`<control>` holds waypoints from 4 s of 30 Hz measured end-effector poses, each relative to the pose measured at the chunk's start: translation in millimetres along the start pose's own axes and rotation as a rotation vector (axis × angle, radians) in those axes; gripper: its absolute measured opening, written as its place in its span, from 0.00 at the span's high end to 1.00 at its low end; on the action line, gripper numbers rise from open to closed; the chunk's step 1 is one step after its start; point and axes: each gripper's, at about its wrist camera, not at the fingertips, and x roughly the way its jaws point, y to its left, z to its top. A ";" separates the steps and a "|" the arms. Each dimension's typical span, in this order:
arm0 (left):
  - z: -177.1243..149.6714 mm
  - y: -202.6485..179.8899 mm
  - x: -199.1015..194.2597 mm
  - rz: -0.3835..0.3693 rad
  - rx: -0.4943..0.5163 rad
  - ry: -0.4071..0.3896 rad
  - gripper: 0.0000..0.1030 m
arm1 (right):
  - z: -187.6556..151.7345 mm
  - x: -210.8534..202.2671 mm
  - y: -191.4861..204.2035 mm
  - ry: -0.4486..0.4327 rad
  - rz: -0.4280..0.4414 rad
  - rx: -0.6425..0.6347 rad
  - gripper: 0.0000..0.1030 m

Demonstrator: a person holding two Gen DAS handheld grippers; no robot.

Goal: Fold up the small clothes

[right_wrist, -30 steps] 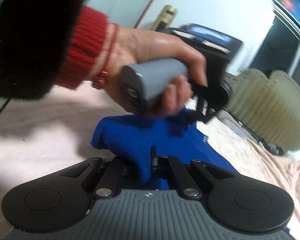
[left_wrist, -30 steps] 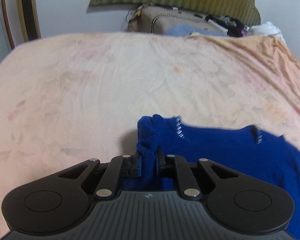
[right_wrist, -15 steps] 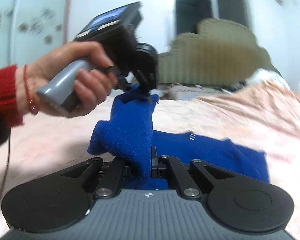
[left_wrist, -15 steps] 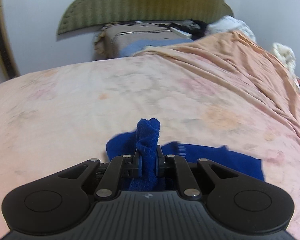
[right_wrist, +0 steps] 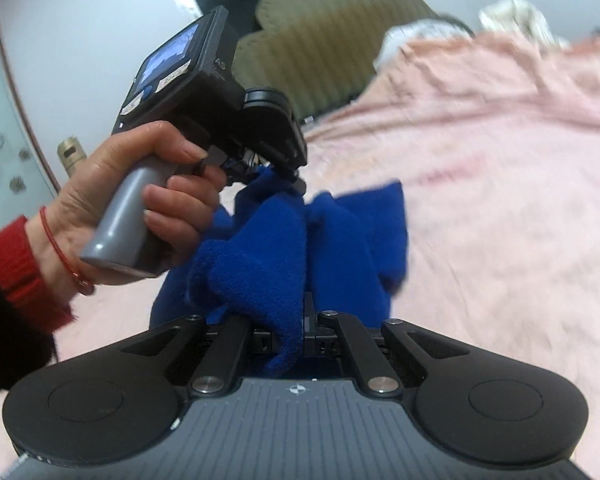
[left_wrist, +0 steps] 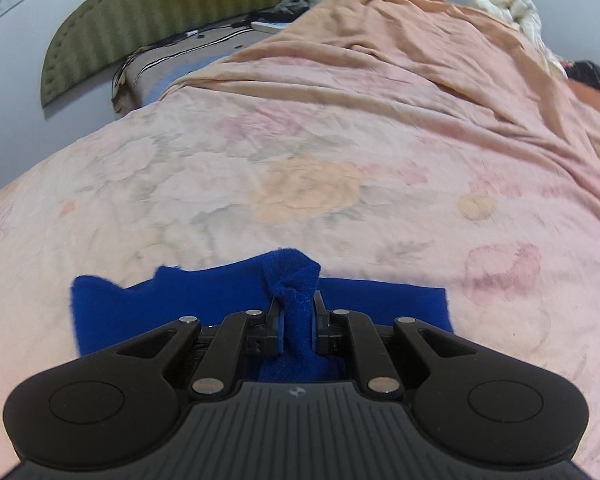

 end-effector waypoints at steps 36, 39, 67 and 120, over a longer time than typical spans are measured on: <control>-151.9 92.7 -105.8 0.149 -0.006 -0.157 0.07 | -19.2 -0.5 -77.0 0.007 0.259 0.451 0.73; -159.2 92.5 -109.4 0.142 0.003 -0.162 0.07 | -18.8 0.0 -77.7 0.035 0.206 0.469 0.89; -87.7 138.4 -26.4 0.119 -0.269 -0.136 0.07 | 99.1 141.3 -79.6 0.216 0.174 0.209 0.81; -244.4 79.2 -148.4 0.148 0.185 -0.308 0.06 | 16.6 -7.7 -47.0 0.175 0.036 0.127 0.81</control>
